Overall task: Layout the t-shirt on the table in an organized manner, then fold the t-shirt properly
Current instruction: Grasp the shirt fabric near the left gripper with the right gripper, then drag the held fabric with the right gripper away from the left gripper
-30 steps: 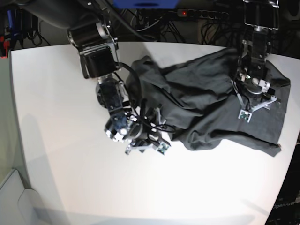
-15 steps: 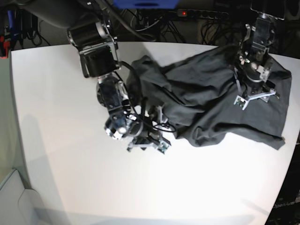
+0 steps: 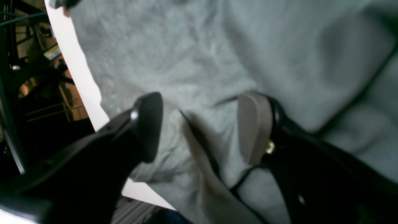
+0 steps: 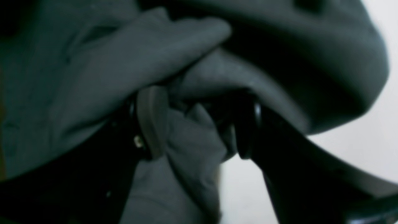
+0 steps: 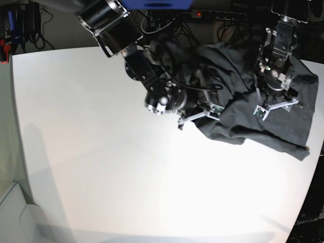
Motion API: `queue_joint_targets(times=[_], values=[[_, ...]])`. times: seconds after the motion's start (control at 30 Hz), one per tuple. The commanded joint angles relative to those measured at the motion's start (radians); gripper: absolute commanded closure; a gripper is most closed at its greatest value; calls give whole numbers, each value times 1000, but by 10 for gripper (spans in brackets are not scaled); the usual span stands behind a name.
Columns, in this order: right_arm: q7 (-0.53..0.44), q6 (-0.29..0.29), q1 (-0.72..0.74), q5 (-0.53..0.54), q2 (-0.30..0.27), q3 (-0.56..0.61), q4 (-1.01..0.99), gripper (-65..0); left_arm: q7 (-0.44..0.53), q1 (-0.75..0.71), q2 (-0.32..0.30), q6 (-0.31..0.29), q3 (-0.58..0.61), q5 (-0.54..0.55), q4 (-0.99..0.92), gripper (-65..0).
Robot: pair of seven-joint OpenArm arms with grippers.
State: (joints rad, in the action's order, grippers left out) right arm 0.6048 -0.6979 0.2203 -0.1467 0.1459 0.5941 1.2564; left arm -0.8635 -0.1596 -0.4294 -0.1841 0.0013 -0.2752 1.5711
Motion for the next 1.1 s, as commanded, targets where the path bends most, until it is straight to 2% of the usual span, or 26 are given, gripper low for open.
queue_joint_targets(times=[0.0,0.13,0.27,0.63,1.07], values=[[0,0,12,14,11,16,49,-343,-6,4,-7,-4,-2,9,5,-379],[57,0,-2,14,11,45,131,-342,-6,4,-7,-4,-2,9,5,-379],[65,0,11,12,11,39,138,-343,-6,4,-7,-4,-2,9,5,-379],[65,0,80,14,11,-231,98,-344,-6,1,-7,-4,-2,9,7,-379],[43,0,110,19,11,-242,-36,-395,-6,-5,-6,-4,-1,9,15,-379]])
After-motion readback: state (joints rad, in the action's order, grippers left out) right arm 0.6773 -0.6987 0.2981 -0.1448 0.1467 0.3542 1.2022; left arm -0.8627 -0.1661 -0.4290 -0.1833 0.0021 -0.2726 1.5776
